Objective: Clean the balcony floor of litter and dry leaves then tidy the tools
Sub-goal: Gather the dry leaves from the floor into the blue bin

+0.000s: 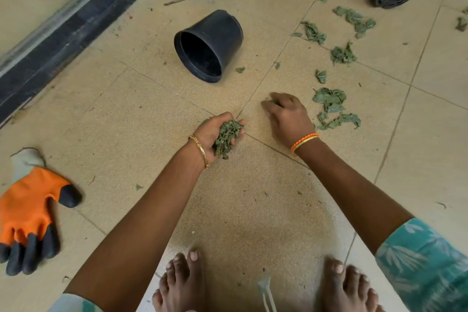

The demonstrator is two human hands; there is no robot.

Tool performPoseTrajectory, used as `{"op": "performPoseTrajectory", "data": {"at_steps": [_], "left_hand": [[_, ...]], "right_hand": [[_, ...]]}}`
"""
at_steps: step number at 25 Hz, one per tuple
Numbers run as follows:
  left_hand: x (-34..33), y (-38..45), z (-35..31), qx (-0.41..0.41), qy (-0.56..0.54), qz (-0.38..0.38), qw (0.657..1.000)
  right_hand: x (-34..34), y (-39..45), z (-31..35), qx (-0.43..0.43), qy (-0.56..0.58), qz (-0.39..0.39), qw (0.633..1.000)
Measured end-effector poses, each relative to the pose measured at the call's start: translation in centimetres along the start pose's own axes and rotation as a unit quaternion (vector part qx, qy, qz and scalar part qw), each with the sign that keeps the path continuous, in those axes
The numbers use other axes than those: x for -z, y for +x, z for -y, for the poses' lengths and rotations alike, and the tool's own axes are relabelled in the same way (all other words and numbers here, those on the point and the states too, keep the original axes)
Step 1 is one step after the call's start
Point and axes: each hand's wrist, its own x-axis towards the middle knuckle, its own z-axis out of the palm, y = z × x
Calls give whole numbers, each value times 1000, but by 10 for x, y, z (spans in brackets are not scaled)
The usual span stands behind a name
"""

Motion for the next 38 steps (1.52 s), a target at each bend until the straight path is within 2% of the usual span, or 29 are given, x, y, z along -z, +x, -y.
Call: {"op": "performPoseTrajectory", "data": {"at_steps": [4,6,8,11,12,15,22,26,28,32,35,38], "left_hand": [[-6,1,2,-3,-5,-9,1000],[-9,0,2,-4,-3,-6,1000],[-9,1,2,-7,2,-5,1000],[-7,2,1,-1,-5,-5,1000],[-5,3,1,1,-8,-7,1000],[-2,4,2,6,-13,-8,1000],[5,11,-22,-24,-1,-17,1000],[7,21,-43,-63,-16,24,998],[6,28,-45,-71,-17,47,996],[6,42,-47,-69,8,-18,997],[10,47,-52,-64,14,-69,995],[11,49,-53,-65,15,-76,995]], "right_hand": [[2,-24,6,6,-63,-30,998],[6,-14,6,-16,-58,-11,998],[11,3,7,-64,56,-38,996],[24,37,15,-211,234,-112,942],[27,48,20,-243,262,-110,927],[24,80,38,-258,318,-85,908],[19,120,60,-252,355,-44,899],[15,97,67,-229,392,47,890],[15,83,74,-212,388,77,894],[22,80,63,-156,328,130,922],[14,92,30,-223,198,65,952],[-9,91,18,-221,87,138,961]]}}
